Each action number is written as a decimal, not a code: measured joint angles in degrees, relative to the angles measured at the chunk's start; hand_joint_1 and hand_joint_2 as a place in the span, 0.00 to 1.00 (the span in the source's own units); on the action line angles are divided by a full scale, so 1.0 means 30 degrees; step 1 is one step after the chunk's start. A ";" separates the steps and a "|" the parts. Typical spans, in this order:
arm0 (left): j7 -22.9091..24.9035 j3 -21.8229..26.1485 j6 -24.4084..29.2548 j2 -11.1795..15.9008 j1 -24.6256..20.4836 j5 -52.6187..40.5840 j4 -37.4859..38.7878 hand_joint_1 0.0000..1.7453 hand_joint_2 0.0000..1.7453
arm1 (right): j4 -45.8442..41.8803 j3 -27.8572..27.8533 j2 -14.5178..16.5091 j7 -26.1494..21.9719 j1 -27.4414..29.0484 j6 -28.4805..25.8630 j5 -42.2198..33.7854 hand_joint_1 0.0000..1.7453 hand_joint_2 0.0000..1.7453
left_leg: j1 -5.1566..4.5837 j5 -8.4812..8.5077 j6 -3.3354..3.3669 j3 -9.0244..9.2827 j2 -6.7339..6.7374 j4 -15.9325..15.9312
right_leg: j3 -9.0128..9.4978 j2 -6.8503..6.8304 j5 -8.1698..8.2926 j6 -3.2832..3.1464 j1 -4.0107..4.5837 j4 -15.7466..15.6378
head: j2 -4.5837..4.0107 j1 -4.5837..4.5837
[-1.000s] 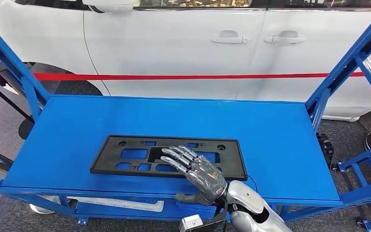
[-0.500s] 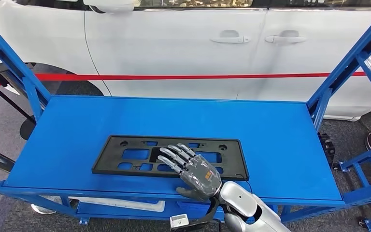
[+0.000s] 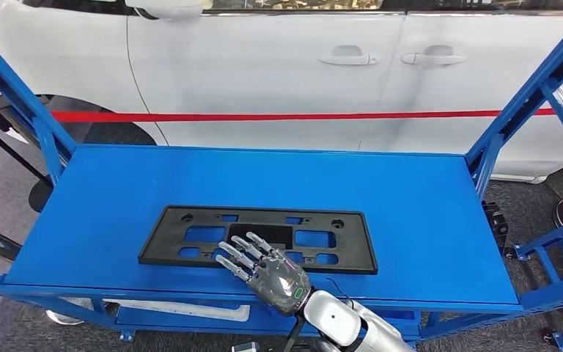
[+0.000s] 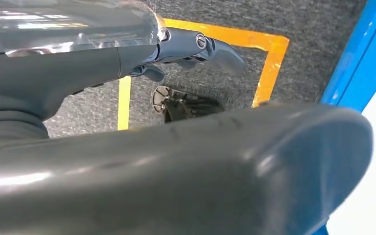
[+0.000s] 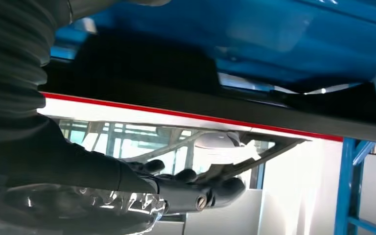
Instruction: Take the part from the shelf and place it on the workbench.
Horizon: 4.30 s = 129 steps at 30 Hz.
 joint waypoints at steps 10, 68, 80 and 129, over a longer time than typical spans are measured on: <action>-0.0137 0.0022 -0.0078 0.0000 0.0014 -0.0177 0.0000 0.00 0.00 | 0.1175 0.0206 0.0275 0.0629 -0.0652 -0.0071 0.0671 0.00 1.00 | 0.0126 0.0220 0.0604 0.0154 0.0061 -0.0286 | -0.0463 -0.0008 -0.0989 0.0381 -0.0100 0.1217 | 0.0000 0.0031; -0.3077 0.1109 -0.2599 0.0324 0.0082 -0.1246 0.0000 0.00 0.00 | -0.6273 -0.5607 0.1242 -0.9692 -0.0083 0.5896 -2.5934 1.00 1.00 | 0.0068 -0.0069 0.0292 0.0345 -0.0027 -0.0155 | -0.0076 0.0072 0.0053 0.0185 0.0010 0.0057 | 0.0000 0.0037; -0.2971 0.1146 -0.2902 0.0355 -0.0337 -0.1854 0.0000 0.00 0.00 | -1.2273 -0.7358 0.0552 -0.7222 0.1780 1.7854 -3.5632 1.00 1.00 | -0.0102 -0.0120 0.0410 0.0223 -0.0081 -0.0001 | -0.0556 0.0085 0.0340 0.0103 0.0019 0.0320 | 0.0000 0.0029; 0.3555 0.3499 0.1474 0.0554 0.0253 -0.2013 -0.0078 0.00 0.00 | -1.6576 -0.9772 -0.3371 -0.9815 0.4350 1.7326 -3.0501 1.00 1.00 | -0.0349 -0.1079 0.0641 0.1984 0.0157 -0.0614 | -0.1070 -0.0224 0.1191 -0.0007 0.0145 0.0211 | 0.0000 0.0158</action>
